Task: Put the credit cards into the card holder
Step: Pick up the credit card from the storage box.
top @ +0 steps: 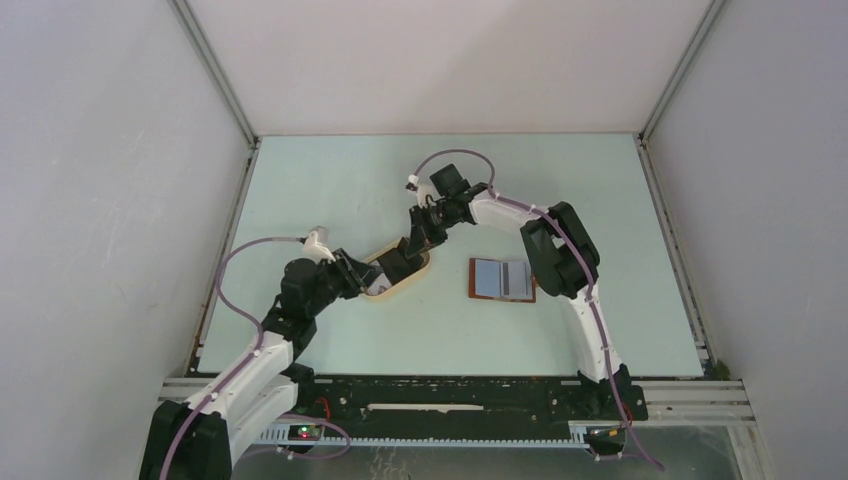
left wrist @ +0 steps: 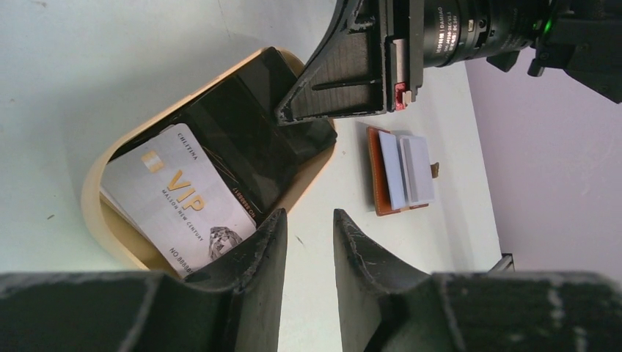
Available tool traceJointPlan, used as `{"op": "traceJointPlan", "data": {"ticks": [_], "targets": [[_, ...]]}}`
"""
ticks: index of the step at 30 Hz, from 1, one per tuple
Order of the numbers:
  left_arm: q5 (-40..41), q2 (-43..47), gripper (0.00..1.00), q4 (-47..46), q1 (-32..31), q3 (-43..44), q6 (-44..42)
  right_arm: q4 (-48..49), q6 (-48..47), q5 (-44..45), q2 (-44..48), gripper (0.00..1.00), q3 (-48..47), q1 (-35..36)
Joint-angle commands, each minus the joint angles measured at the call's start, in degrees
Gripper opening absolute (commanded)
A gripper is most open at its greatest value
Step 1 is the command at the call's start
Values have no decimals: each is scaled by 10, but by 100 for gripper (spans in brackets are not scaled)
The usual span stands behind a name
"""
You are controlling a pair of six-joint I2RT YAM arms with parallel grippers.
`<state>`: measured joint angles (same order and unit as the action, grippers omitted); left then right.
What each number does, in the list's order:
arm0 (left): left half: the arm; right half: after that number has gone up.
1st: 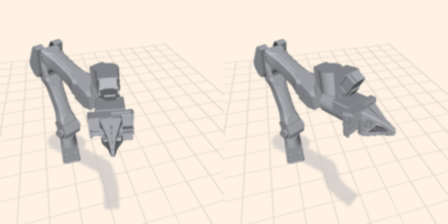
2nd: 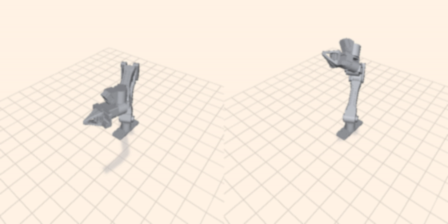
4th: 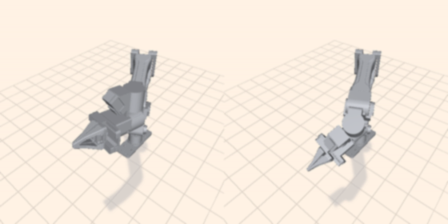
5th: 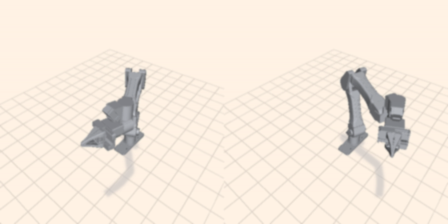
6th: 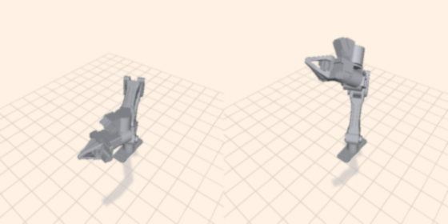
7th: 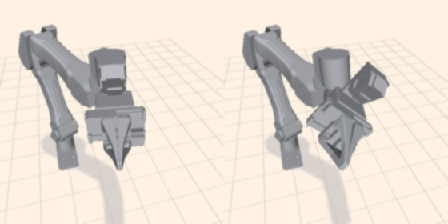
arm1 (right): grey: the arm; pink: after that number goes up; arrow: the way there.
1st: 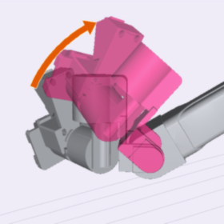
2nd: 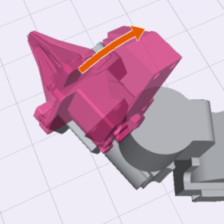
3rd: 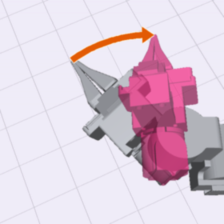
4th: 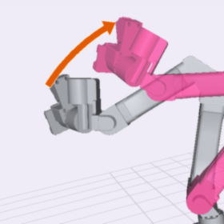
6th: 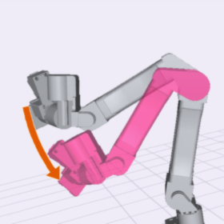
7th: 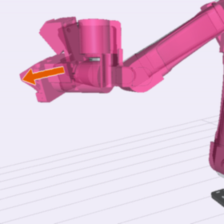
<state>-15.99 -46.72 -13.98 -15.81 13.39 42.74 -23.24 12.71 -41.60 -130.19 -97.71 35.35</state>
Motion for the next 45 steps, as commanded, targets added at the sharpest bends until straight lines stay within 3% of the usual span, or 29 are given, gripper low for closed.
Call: {"op": "traceJointPlan", "data": {"ticks": [1,4,10,23,32,40,45], "targets": [[-16,4,35,-33,2,-13,9,-31,-17,-37,-12,19,-49,3],[-16,8,34,-33,2,-15,11,-40,-24,-23,-8,8,-55,2],[-14,11,34,-37,2,-18,12,-52,-44,6,26,0,-56,-4],[-14,7,35,-63,2,-27,18,-57,-51,-34,62,0,-63,-23],[-34,-71,50,-150,2,-20,36,-17,-12,-132,38,0,-50,-27],[-39,-178,49,-222,2,6,56,-2,15,-176,1,2,-54,-35],[-34,-225,41,-230,2,26,59,6,26,-194,-8,2,-51,-36]]}}
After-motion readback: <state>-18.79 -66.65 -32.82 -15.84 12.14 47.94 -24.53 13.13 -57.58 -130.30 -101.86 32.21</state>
